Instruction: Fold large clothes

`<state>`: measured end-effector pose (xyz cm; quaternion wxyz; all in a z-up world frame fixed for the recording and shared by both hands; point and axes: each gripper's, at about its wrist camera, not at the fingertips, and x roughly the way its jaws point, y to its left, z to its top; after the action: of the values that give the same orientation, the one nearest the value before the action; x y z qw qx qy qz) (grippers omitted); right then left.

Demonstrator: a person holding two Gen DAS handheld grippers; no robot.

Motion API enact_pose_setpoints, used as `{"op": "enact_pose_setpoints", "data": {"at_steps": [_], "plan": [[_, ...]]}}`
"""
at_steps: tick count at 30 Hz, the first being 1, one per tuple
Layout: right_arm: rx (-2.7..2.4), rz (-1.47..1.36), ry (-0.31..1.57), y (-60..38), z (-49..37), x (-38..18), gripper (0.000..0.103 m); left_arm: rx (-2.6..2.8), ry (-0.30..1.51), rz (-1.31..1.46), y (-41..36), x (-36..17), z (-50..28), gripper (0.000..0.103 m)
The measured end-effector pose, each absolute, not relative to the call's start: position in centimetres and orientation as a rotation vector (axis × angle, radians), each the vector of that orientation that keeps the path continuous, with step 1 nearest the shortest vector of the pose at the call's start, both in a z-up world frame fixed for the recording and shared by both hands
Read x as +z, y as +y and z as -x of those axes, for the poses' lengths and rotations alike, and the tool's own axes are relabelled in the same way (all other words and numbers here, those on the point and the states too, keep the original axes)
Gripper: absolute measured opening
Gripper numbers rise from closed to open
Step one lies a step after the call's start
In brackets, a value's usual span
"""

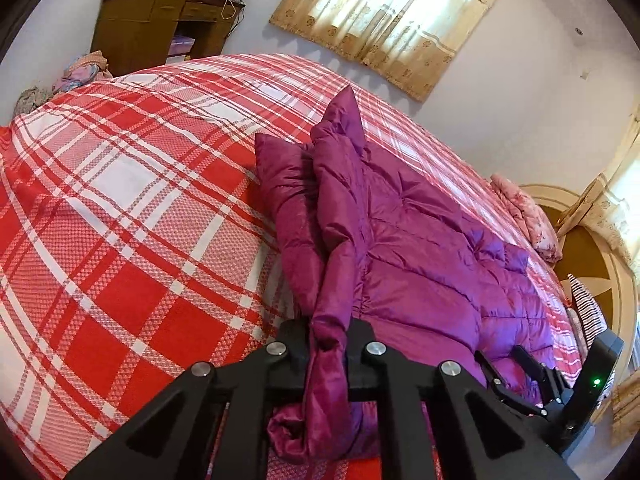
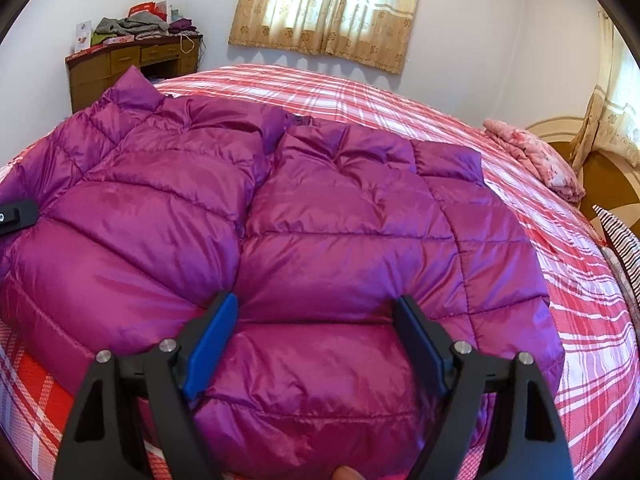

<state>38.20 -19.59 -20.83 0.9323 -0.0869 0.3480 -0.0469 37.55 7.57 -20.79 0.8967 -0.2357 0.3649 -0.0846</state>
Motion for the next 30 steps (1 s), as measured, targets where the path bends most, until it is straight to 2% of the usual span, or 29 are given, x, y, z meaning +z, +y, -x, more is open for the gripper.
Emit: {"op": "enact_pose_setpoints", "data": {"at_steps": [11,18,24,30], "plan": [[-0.072,0.205,0.704,-17.4,-38.2,-20.8,0.082,-0.138,0.712,0.527,10.3,-19.1,-35.8,0.008],[0.075,0.103,0.704,-18.2,-37.7,-18.8,0.079,-0.110,0.627,0.447,10.6,-14.7,-34.6,0.007],[-0.010,0.035,0.618,-24.7,-35.5,-15.8,0.081,-0.124,0.536,0.302,6.2,-9.9,-34.3,0.007],[-0.201,-0.098,0.685,-35.3,-35.5,-17.9,0.081,-0.158,0.486,0.050,-2.8,-6.0,-35.5,0.007]]}}
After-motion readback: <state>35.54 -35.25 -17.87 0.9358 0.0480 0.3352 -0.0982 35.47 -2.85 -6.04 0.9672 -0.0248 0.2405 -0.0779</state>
